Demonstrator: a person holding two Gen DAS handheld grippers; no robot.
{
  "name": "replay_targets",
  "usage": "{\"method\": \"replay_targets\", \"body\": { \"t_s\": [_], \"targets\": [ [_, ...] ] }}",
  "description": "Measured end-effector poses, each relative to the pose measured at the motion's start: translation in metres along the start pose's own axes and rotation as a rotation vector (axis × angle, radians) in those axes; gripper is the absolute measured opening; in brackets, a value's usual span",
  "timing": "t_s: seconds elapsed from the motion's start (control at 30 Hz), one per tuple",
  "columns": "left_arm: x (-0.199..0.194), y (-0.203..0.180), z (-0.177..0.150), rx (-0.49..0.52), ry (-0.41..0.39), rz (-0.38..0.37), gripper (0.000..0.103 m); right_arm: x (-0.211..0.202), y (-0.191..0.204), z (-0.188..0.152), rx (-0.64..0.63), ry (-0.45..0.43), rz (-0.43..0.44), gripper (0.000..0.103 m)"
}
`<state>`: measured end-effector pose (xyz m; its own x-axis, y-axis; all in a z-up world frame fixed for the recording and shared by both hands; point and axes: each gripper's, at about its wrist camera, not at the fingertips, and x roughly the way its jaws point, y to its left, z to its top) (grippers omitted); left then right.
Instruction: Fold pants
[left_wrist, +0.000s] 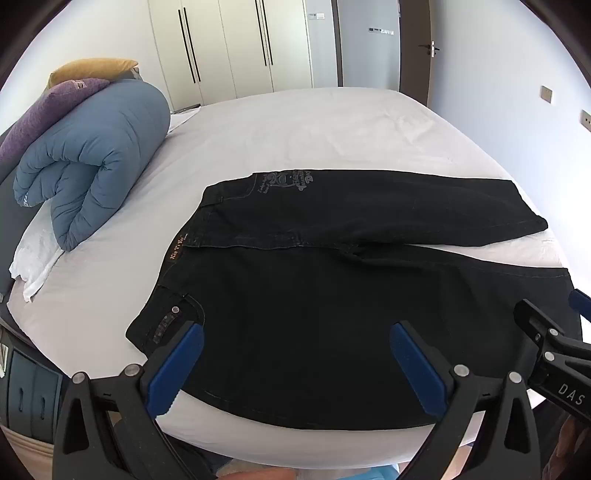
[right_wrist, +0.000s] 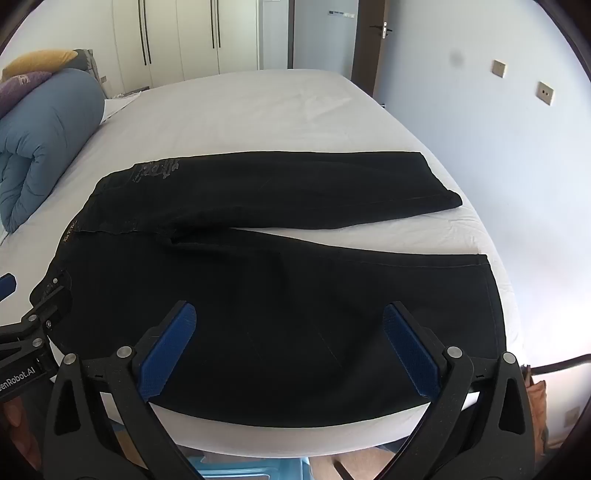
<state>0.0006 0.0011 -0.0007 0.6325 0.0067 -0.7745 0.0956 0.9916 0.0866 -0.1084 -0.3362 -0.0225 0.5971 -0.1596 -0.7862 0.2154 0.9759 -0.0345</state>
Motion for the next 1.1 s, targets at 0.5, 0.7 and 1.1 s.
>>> {"method": "replay_targets", "body": {
  "t_s": [0.5,0.7,1.1],
  "targets": [
    [0.001,0.004,-0.003,0.007,0.002,0.001,0.103,0.001,-0.001,0.0,0.004,0.006,0.004,0.103],
    [0.001,0.003,-0.006,0.006,0.003,0.003,0.103,0.006,0.012,-0.004,0.002,0.007,0.005,0.103],
    [0.001,0.003,-0.007,0.005,0.005,0.001,0.103,0.007,0.007,-0.007,-0.001,0.008,0.006,0.103]
  ]
}}
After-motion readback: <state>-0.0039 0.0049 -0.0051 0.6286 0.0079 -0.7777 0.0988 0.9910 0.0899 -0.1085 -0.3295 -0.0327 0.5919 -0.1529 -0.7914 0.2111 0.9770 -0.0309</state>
